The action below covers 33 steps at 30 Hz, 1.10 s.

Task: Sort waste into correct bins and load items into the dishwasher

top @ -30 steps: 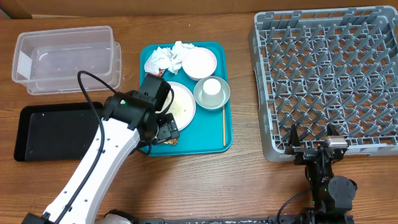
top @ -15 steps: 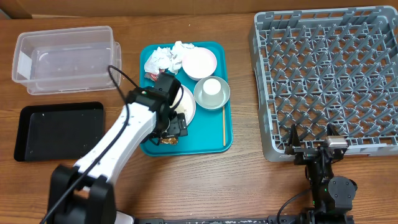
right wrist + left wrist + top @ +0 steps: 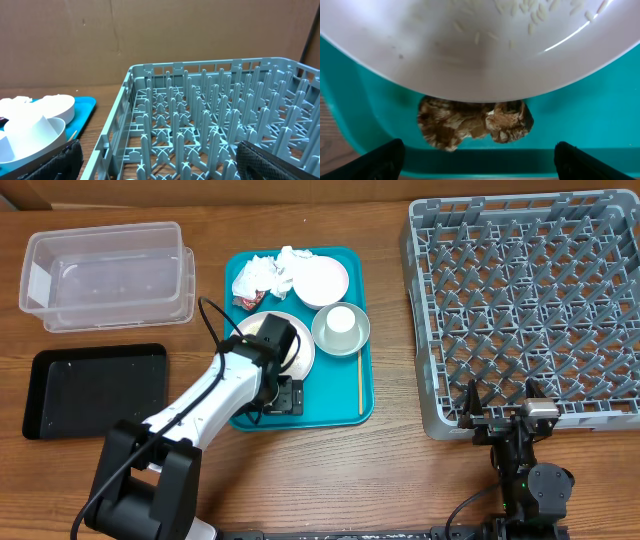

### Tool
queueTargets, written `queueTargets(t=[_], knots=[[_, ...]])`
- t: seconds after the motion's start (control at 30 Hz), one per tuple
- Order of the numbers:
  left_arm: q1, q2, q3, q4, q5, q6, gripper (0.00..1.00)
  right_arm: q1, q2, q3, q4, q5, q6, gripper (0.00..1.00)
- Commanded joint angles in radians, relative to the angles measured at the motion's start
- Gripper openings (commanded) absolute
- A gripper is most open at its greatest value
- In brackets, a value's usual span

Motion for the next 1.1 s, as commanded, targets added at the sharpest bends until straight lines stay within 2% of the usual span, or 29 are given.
queueTargets(t=[0.0,0.23,0.6,0.7,0.77,1.0,1.07], knots=[[-0.007,0.008,-0.024,0.035,0.009,0.035,0.96,-0.002,-0.012,-0.010,0.006,0.009,-0.001,1.00],[-0.010,0.008,-0.043,0.076,-0.083,0.035,0.96,-0.002,-0.012,-0.010,0.006,0.010,-0.001,1.00],[-0.013,0.008,-0.126,0.195,-0.057,0.045,0.96,-0.002,-0.012,-0.010,0.006,0.009,-0.001,1.00],[-0.013,0.008,-0.126,0.217,-0.056,0.054,0.91,-0.002,-0.012,-0.010,0.006,0.009,-0.001,1.00],[-0.013,0.008,-0.126,0.231,-0.056,0.070,0.84,-0.002,-0.012,-0.010,0.006,0.009,-0.001,1.00],[-0.013,0.008,-0.126,0.215,-0.056,0.070,0.75,-0.002,-0.012,-0.010,0.006,0.009,-0.001,1.00],[-0.013,0.008,-0.126,0.208,-0.056,0.070,0.70,-0.002,-0.012,-0.010,0.006,0.009,-0.001,1.00]])
